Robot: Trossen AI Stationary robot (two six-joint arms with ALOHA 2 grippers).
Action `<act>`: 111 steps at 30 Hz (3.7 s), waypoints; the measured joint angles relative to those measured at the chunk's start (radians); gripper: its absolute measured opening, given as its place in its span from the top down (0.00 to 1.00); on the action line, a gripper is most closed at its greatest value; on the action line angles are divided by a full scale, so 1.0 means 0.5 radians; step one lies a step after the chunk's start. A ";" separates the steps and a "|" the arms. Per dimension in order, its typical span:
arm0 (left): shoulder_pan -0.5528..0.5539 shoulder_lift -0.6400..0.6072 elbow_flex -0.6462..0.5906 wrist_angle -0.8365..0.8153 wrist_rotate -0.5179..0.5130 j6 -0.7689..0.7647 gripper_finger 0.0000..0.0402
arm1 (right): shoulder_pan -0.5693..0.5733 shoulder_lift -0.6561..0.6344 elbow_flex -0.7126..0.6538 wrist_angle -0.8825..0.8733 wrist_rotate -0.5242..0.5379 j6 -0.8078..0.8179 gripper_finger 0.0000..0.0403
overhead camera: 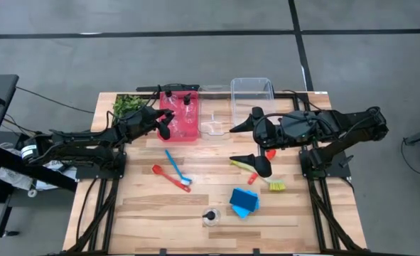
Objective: Pick & Place Kitchen Sink Supplies
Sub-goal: Put the spray bottle into the pink bin, then adjust the spray bottle on the pink bin
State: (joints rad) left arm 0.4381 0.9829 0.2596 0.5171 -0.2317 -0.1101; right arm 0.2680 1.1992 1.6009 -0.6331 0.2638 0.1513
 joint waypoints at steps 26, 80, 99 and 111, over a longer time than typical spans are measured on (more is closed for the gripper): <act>-0.042 0.000 0.000 0.000 0.088 0.227 0.51 | 0.000 0.000 0.000 0.000 0.000 -0.001 0.01; -0.259 -0.121 -0.001 -0.167 0.056 0.369 0.39 | 0.000 0.000 0.000 -0.008 0.000 0.009 0.01; -0.381 -0.121 -0.001 -0.168 -0.218 0.527 0.39 | 0.000 0.000 0.000 -0.008 -0.001 0.014 0.01; -0.492 -0.121 -0.001 -0.189 -0.514 0.623 0.39 | 0.000 0.000 -0.021 -0.041 -0.001 0.016 0.01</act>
State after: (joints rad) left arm 0.1920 0.9222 0.2592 0.4225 -0.4887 0.2014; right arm 0.2680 1.1992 1.5906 -0.6538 0.2634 0.1593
